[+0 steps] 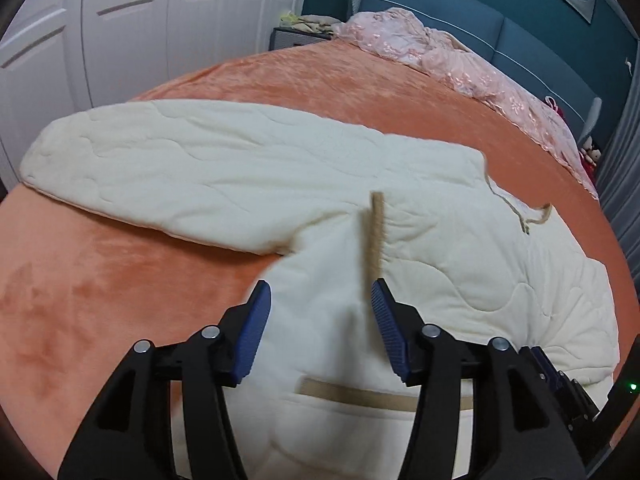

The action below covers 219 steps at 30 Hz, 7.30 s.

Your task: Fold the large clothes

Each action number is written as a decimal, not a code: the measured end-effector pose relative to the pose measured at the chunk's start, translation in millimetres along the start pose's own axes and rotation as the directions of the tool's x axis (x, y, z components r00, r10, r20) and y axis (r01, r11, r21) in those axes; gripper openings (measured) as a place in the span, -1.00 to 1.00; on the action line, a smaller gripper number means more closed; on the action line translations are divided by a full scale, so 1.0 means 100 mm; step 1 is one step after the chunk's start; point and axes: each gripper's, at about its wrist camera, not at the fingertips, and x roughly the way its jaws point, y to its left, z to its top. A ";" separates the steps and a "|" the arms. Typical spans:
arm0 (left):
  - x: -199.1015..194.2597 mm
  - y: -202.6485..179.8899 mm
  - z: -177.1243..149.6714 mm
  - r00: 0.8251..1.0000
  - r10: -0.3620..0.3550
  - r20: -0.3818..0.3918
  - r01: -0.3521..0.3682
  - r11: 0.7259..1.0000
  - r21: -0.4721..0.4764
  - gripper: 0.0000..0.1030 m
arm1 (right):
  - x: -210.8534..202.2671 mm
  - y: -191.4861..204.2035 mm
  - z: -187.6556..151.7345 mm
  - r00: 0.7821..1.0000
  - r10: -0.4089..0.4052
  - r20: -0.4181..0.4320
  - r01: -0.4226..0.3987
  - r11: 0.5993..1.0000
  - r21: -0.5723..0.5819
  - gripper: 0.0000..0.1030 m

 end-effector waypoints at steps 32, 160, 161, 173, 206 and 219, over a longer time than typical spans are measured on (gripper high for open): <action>-0.77 0.68 1.80 0.974 -0.127 0.185 0.144 0.986 -0.082 -0.90 | -0.02 0.05 0.02 1.000 -0.023 0.004 0.023 1.000 -0.007 -0.68; -0.30 -0.50 0.35 0.995 -0.037 -0.094 0.048 0.992 0.114 -0.22 | -1.24 -1.21 0.46 0.991 -0.124 0.049 0.101 0.938 0.333 -0.31; -0.27 -0.59 0.35 0.994 -0.045 -0.096 0.058 0.989 0.134 -0.22 | -1.35 -1.20 0.50 0.981 -0.170 0.089 0.133 0.937 0.323 -0.23; 0.21 -1.07 -0.04 0.980 -0.047 -0.192 0.087 0.974 0.207 -0.22 | -0.41 -0.60 0.49 0.981 0.128 -0.147 -0.103 0.981 0.161 -0.90; 0.41 -1.11 -0.50 1.000 -0.025 0.014 0.020 0.951 0.307 -0.19 | 0.03 -0.52 0.07 0.993 0.110 -0.044 -0.102 0.984 0.149 -1.00; -0.02 -0.93 0.16 0.993 -0.114 -0.017 0.115 0.962 0.247 0.22 | -0.40 -0.95 0.45 0.984 0.172 -0.038 -0.154 0.942 0.298 -0.64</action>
